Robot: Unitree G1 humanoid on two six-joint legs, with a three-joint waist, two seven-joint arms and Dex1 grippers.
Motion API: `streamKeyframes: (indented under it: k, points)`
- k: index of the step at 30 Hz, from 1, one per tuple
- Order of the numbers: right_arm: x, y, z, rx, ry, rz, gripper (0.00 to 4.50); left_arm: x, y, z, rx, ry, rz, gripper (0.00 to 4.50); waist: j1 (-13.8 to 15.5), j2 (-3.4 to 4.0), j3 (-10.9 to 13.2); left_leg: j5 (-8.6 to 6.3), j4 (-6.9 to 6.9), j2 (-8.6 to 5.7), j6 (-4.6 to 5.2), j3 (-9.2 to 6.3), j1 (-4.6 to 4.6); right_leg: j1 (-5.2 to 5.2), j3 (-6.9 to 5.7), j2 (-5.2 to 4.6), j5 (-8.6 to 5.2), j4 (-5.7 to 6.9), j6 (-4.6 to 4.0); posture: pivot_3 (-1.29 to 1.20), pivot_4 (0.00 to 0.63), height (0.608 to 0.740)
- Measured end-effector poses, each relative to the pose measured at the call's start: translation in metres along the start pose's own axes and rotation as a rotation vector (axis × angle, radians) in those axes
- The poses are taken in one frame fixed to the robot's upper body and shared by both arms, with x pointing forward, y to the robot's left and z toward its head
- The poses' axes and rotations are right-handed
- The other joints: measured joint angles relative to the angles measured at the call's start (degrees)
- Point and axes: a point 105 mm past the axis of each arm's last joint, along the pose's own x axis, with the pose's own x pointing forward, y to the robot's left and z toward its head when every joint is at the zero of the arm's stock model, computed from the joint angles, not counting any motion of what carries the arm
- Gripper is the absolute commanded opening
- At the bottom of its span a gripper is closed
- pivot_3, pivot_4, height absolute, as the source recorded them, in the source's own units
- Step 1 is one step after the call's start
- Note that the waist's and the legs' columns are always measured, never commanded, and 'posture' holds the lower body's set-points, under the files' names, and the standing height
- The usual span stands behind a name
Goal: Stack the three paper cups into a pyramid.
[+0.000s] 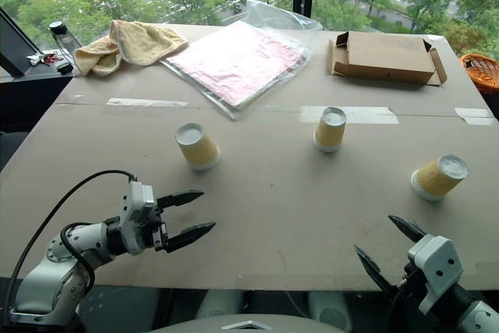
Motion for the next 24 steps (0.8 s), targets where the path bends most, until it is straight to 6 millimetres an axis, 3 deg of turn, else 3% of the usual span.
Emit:
streamKeyframes:
  k: [3,6,10,13,17,20,24]
  points:
    - [0.006,-0.002,0.001,0.001,-0.021,-0.01,4.44,0.0,0.001,0.002,0.001,-0.009,0.004,4.5,0.0,-0.06,0.0,0.0,0.0,0.01,0.0,-0.01,0.0,0.0,0.0,0.02,0.0,0.01,0.0,0.0,0.15,0.74]
    - [0.03,-0.003,0.018,0.011,-0.132,0.019,4.44,0.0,0.016,0.015,-0.025,-0.086,0.098,4.5,-0.2,-0.04,0.0,0.01,0.02,0.02,0.01,0.02,0.06,0.01,0.02,0.02,0.01,0.08,0.01,0.0,0.15,0.74]
    - [0.04,0.006,0.03,-0.001,-0.179,0.118,4.44,-0.015,0.033,0.017,-0.1,-0.119,0.258,4.5,0.0,0.0,-0.1,0.0,0.0,-0.01,0.01,-0.06,-0.02,-0.01,-0.03,0.04,0.06,0.09,-0.09,0.0,0.15,0.74]
    - [0.045,0.024,0.06,-0.011,-0.302,0.262,4.44,-0.027,0.044,0.02,-0.12,-0.13,0.344,4.5,-0.1,0.01,0.0,0.0,0.0,-0.01,0.01,-0.09,-0.02,-0.01,-0.05,0.06,0.07,0.1,-0.08,0.0,0.15,0.74]
    - [0.047,0.042,0.085,-0.072,-0.379,0.437,4.44,-0.034,0.064,0.037,-0.058,-0.133,0.379,4.5,0.3,-0.14,-0.1,0.01,0.05,-0.02,0.01,-0.14,0.08,0.1,-0.12,0.08,0.04,0.14,-0.05,0.0,0.15,0.74]
    - [0.049,0.046,0.087,-0.07,-0.378,0.481,4.44,-0.032,0.079,0.052,0.011,-0.129,0.368,4.5,0.4,-0.26,-0.2,0.01,0.09,-0.03,0.01,-0.13,0.13,0.16,-0.13,0.08,0.04,0.13,-0.05,0.0,0.15,0.74]
    - [0.048,0.048,0.082,-0.058,-0.351,0.486,4.44,-0.015,0.092,0.067,0.089,-0.097,0.279,4.5,0.4,-0.26,-0.2,0.01,0.07,-0.06,0.01,-0.14,0.07,0.14,-0.13,0.08,0.13,0.11,-0.01,0.0,0.15,0.74]
